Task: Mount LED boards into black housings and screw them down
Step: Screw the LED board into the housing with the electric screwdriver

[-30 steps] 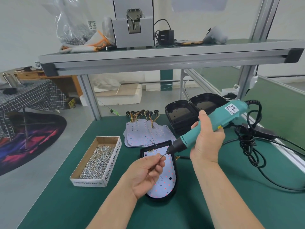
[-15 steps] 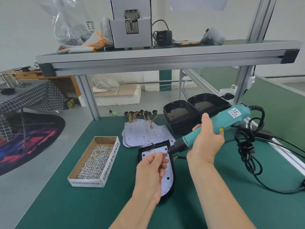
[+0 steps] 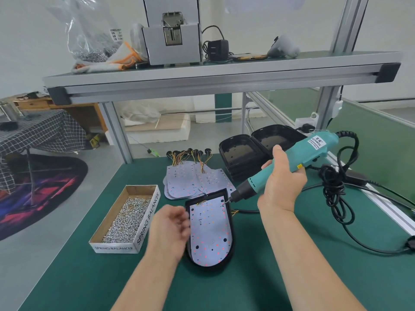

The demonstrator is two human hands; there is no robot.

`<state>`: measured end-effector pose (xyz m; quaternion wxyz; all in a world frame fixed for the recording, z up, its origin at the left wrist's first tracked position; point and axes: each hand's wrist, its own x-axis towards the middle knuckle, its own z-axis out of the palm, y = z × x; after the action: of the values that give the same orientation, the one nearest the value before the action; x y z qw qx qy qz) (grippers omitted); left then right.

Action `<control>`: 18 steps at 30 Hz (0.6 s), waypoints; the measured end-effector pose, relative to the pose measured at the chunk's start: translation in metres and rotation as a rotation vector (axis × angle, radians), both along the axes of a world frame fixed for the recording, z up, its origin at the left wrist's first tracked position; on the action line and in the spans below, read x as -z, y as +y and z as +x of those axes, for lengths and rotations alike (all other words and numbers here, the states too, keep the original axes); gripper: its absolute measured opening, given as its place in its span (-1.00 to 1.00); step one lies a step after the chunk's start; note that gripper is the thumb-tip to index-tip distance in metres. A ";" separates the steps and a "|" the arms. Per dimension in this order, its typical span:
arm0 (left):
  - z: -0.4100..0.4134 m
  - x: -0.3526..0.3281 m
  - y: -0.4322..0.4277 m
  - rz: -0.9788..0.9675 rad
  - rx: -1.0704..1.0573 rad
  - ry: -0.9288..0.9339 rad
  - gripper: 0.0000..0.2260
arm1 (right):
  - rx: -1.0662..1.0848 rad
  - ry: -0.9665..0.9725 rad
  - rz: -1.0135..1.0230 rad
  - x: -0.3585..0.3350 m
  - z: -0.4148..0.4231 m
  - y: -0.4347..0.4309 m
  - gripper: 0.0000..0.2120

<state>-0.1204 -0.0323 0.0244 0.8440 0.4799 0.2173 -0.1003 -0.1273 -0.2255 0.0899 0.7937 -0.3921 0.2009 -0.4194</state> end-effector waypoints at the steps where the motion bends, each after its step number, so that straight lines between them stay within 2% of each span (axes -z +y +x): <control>1: 0.008 0.005 0.009 0.219 0.010 0.016 -0.81 | 0.001 0.000 -0.010 0.000 0.001 -0.001 -0.77; 3: 0.017 0.013 0.020 0.785 0.148 -0.003 -0.62 | 0.009 0.000 -0.027 0.002 0.003 -0.004 -0.77; 4: 0.021 0.015 0.021 0.996 0.243 -0.038 -0.52 | 0.013 0.000 -0.036 0.003 0.005 -0.004 -0.78; 6: 0.026 0.013 0.013 1.150 0.390 -0.062 -0.43 | 0.023 0.000 -0.061 0.004 0.008 -0.005 -0.80; 9: 0.036 0.010 -0.001 1.126 0.502 -0.034 -0.48 | 0.055 0.019 -0.131 0.005 0.013 -0.009 -0.79; 13: 0.043 0.010 -0.014 0.893 0.555 0.006 -0.63 | 0.091 0.031 -0.250 0.006 0.019 -0.017 -0.76; 16: 0.043 0.013 -0.019 0.771 0.529 0.041 -0.55 | 0.118 0.065 -0.346 0.009 0.024 -0.020 -0.74; 18: 0.044 0.015 -0.022 0.760 0.498 0.051 -0.53 | 0.131 0.096 -0.411 0.012 0.027 -0.018 -0.72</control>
<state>-0.0765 -0.0545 0.0091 0.5525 0.7908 0.1373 -0.2250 -0.0999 -0.2440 0.0783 0.6578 -0.5511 0.1737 -0.4831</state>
